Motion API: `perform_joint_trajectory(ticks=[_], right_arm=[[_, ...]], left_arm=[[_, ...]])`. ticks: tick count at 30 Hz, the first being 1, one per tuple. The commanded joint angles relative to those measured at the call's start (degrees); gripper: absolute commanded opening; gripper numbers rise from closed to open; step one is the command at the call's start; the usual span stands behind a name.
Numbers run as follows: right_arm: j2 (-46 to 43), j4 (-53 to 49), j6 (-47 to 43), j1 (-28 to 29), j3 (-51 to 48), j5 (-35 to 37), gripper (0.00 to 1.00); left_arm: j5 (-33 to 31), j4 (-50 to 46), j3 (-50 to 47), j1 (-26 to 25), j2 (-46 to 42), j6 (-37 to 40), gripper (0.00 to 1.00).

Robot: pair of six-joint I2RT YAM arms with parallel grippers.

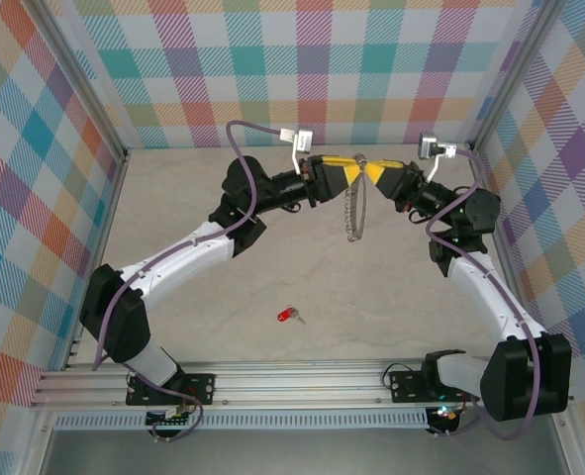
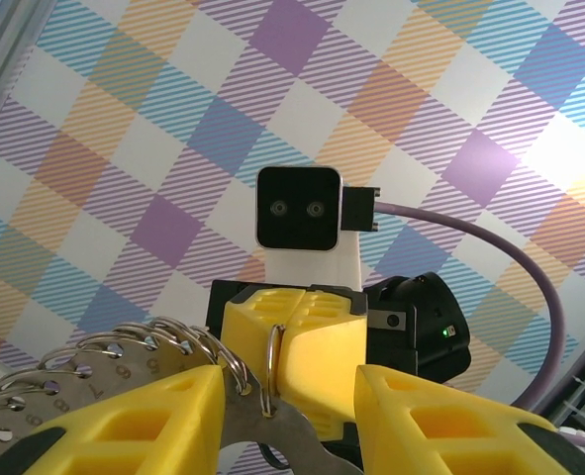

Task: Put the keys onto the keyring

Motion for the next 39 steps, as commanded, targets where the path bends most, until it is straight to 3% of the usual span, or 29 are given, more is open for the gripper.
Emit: perform_joint_trajectory(ticks=[1,17,20,30,36,39], right_arm=[[-0.27,2.20,-1.29,0.33,1.75,1.29,0.00],[-0.02,2.16,-1.29,0.46,1.53,1.33,0.00],[0.14,2.15,-1.46,0.47,1.57,1.26,0.00],[-0.02,1.44,-2.08,0.43,1.31,1.41,0.00],[-0.38,0.73,-2.61,0.50,1.22,1.26,0.00],[-0.38,0.64,-2.65,0.43,1.20,1.24,0.00]], left_arm=[[1.17,2.37,2.14,-0.93,0.70,-0.57,0.39],[1.64,1.60,4.95,-1.12,2.85,-0.48,0.37],[1.91,1.56,5.05,-1.21,3.20,-0.48,0.29],[1.78,1.41,4.20,-1.15,2.89,-0.13,0.19],[1.15,0.56,3.57,-1.21,1.97,0.82,0.18],[0.75,-0.30,3.31,-1.22,1.47,1.59,0.26]])
